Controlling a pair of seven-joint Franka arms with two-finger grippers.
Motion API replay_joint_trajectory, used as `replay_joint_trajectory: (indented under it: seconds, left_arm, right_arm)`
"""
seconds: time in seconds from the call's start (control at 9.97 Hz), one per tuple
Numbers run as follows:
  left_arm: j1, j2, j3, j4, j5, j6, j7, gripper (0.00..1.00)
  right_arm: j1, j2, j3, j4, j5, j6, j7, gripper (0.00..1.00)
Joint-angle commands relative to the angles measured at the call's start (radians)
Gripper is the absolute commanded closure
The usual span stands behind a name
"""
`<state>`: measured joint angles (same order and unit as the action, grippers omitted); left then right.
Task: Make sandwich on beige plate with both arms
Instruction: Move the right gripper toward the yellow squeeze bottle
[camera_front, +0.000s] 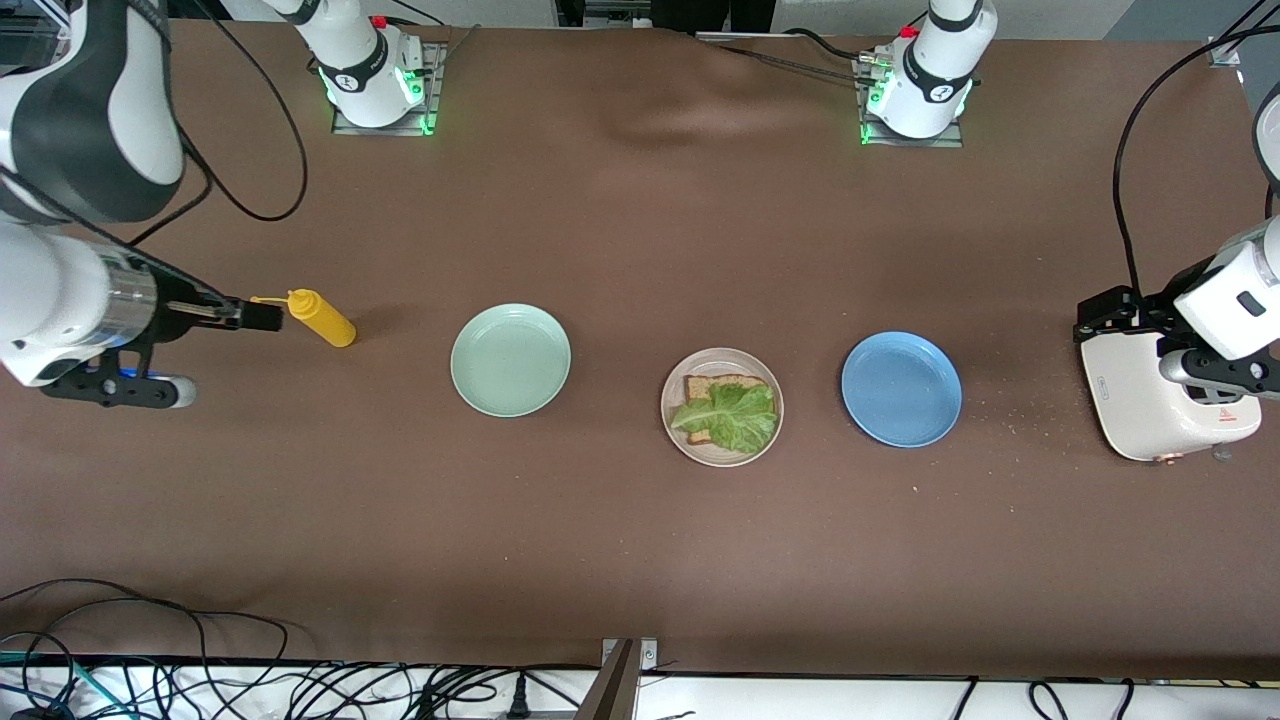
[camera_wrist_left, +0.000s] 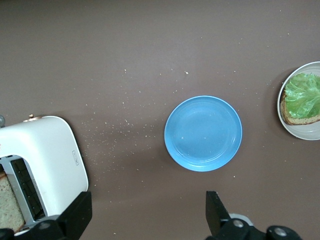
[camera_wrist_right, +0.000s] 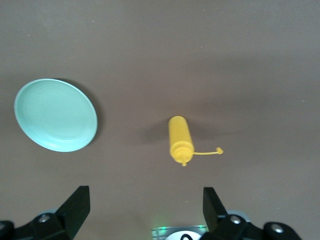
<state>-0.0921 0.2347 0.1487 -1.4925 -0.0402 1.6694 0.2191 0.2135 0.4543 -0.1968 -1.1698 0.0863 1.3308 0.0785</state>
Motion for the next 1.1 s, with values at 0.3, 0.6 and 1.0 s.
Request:
replay_joint_trajectory:
  seconds: [0.3,0.6,1.0]
  left_arm:
    - [-0.003,-0.002,-0.003,0.003,0.033,0.001,0.003,0.00]
    - [-0.003,-0.002,-0.003,0.003,0.033,0.001,0.003,0.00]
    - [-0.003,-0.002,-0.001,0.003,0.033,0.001,0.003,0.00]
  right_arm:
    - [0.012,-0.239,-0.059,-0.495,-0.026,0.415,-0.218,0.00]
    - [0.012,-0.276,-0.130,-0.640,-0.017,0.566,-0.434,0.00]
    - [0.012,-0.387,-0.154,-0.870,-0.019,0.765,-0.517,0.00]
